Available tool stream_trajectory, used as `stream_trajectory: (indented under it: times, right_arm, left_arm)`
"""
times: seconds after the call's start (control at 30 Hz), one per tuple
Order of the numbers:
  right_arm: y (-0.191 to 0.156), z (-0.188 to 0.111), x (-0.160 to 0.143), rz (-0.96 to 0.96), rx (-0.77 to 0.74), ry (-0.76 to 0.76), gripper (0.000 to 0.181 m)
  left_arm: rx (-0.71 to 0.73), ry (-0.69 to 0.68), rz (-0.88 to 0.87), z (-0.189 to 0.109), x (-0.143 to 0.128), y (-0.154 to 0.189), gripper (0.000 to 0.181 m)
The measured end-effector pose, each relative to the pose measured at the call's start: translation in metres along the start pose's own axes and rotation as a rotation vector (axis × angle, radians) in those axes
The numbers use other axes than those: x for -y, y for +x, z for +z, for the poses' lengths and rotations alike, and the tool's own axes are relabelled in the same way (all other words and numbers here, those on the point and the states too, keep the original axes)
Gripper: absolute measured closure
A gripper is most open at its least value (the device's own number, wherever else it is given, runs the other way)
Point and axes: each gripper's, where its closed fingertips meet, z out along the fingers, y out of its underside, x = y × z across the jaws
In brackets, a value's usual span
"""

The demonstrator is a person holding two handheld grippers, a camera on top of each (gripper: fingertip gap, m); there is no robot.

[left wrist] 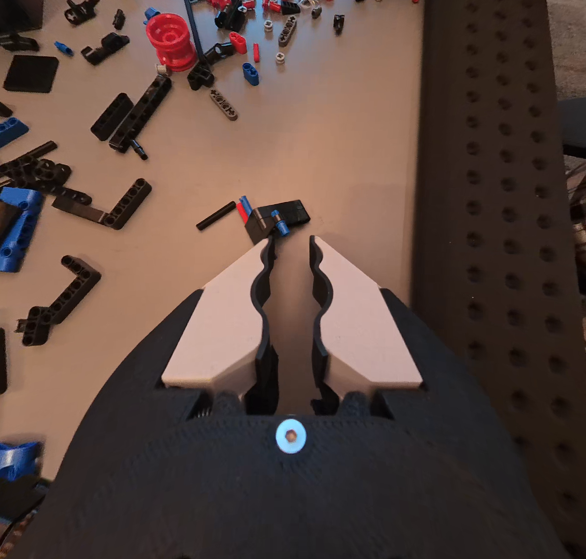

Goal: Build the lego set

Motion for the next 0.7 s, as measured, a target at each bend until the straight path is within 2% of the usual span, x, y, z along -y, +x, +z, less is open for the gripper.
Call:
stream_trajectory:
  times: [0.33,0.53,0.7]
  right_arm:
    - [-0.033,0.0,-0.015,0.019,0.017,0.01,0.176]
    - [-0.034,0.005,-0.024,0.025,0.025,-0.018,0.176]
    - [-0.03,-0.004,-0.022,0.045,0.012,0.015,0.176]
  left_arm:
    - [0.054,-0.021,-0.01,-0.001,-0.005,-0.009,0.157]
    - [-0.015,-0.026,0.038,0.008,0.001,0.011,0.157]
    - [-0.075,0.011,0.078,0.005,0.007,0.025,0.156]
